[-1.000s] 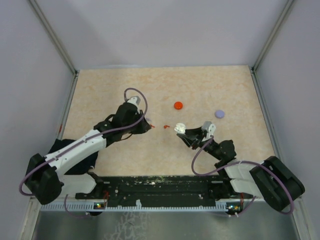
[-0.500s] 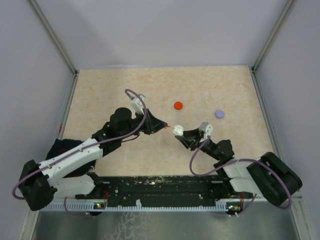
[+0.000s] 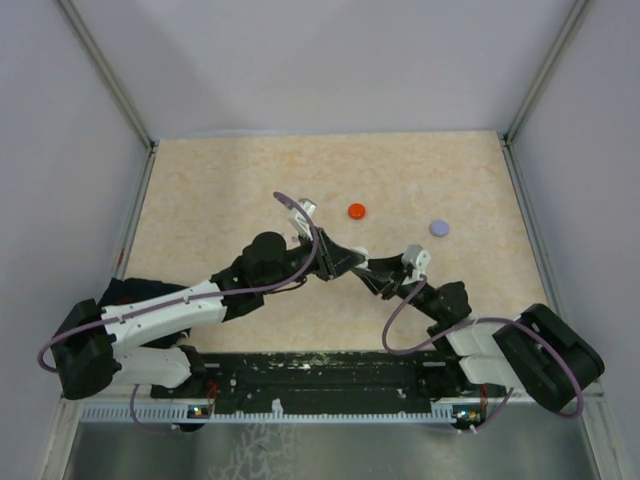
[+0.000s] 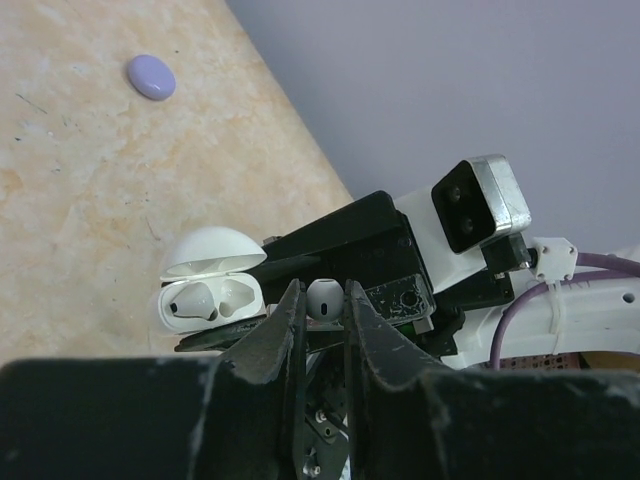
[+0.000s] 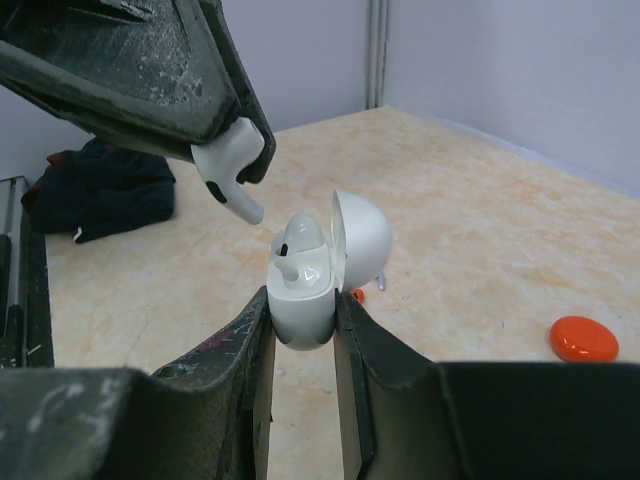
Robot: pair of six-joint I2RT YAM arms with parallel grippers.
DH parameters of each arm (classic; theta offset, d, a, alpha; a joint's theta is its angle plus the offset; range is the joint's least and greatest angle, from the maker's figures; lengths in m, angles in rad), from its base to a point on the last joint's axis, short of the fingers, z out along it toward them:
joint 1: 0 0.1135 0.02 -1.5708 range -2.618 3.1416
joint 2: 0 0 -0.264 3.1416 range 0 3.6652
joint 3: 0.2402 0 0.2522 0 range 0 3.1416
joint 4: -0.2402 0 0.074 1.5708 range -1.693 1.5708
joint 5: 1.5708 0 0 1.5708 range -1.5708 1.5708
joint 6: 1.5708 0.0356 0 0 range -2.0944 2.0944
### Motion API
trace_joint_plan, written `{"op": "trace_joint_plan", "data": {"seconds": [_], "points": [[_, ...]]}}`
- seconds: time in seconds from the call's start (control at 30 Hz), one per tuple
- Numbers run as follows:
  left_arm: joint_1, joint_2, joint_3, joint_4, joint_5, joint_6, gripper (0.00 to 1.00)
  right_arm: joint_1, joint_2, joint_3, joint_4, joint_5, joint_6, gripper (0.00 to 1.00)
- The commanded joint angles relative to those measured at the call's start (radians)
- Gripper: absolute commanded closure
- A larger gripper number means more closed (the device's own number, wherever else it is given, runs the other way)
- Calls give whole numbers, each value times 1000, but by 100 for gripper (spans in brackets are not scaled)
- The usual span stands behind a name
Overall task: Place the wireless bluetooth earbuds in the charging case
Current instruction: Place the earbud in the charging case.
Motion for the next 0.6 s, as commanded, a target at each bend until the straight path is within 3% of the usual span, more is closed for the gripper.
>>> {"op": "trace_joint_plan", "data": {"seconds": [0.0,0.57], "points": [[-35,18,-9,82,-108,-39,97,13,-12,2,100,15,-5,100],[-97,12,-90,169,-279,-99,97,15,-29,-2,99,25,-9,100]]}}
